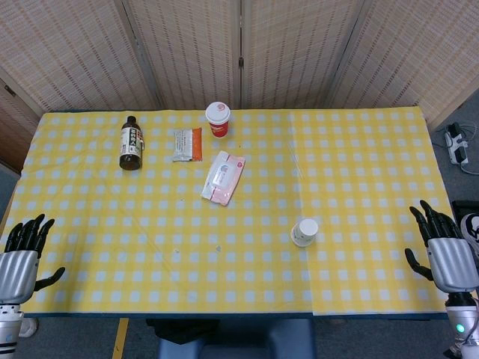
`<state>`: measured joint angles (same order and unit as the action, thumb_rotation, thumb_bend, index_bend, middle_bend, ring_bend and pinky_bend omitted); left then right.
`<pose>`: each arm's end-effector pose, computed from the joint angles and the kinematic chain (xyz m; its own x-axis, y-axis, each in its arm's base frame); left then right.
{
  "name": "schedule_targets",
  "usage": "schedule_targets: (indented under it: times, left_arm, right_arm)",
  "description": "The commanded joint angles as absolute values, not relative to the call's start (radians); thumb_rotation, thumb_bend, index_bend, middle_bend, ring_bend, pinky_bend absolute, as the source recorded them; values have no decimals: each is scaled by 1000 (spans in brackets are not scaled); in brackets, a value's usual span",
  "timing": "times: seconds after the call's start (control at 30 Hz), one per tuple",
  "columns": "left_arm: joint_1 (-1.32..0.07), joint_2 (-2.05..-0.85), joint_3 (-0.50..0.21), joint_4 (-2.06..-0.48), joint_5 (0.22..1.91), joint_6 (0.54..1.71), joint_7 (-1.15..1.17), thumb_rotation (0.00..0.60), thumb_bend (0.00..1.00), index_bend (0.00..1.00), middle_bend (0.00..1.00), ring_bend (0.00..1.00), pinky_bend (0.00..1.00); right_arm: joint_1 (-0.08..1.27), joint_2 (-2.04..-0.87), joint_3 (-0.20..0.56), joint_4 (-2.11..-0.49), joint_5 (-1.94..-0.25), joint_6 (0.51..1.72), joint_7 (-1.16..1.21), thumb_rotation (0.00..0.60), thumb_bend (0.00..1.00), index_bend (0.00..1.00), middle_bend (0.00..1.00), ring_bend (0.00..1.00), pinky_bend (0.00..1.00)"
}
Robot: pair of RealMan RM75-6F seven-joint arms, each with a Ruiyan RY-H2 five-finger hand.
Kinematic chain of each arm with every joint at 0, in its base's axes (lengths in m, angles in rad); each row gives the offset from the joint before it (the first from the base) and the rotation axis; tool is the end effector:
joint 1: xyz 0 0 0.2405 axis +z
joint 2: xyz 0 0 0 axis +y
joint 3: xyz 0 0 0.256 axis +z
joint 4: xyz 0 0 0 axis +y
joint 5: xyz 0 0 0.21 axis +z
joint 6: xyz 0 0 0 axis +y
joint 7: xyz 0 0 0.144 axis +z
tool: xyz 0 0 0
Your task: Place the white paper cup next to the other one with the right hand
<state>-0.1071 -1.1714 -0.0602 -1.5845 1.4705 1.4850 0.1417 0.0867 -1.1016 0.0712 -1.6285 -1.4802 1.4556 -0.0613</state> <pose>-0.3108 0.1902 0.1477 0.4963 -0.0142 0.8680 0.8681 0.0018 -0.4963 -0.3110 -0.1859 0.1633 0.4483 -0.0101 0.8938 -0.8938 0.0059 0.4483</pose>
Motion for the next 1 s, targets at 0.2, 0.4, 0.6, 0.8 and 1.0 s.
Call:
schedule_targets:
  times: [0.2, 0.4, 0.6, 0.8, 1.0]
  left_arm:
    - [-107, -1170, -57, -1589, 1468, 1480, 151, 600, 224, 0, 0, 0, 0]
    - [-106, -1166, -56, -1598, 1461, 1476, 155, 600, 223, 0, 0, 0, 0]
    - [-108, -1163, -55, -1605, 1465, 1476, 157, 600, 224, 0, 0, 0, 0]
    - [-103, -1160, -51, -1606, 1466, 1479, 155, 600, 223, 0, 0, 0, 0]
    - [-99, -1159, -48, -1606, 1465, 1480, 153, 600, 224, 0, 0, 0, 0]
  right_arm:
    - [92, -1101, 68, -1625, -1484, 1447, -60, 600, 419, 0, 6, 99, 113]
    - [123, -1087, 62, -1633, -1503, 1398, -65, 600, 419, 0, 6, 99, 112]
    - [197, -1064, 65, -1665, -1523, 1294, -69, 600, 418, 8, 9, 99, 106]
    - [287, -1059, 81, -1699, -1510, 1170, -117, 600, 419, 53, 15, 99, 105]
    - [375, -1073, 95, -1718, -1480, 1046, -139, 600, 419, 102, 21, 98, 105]
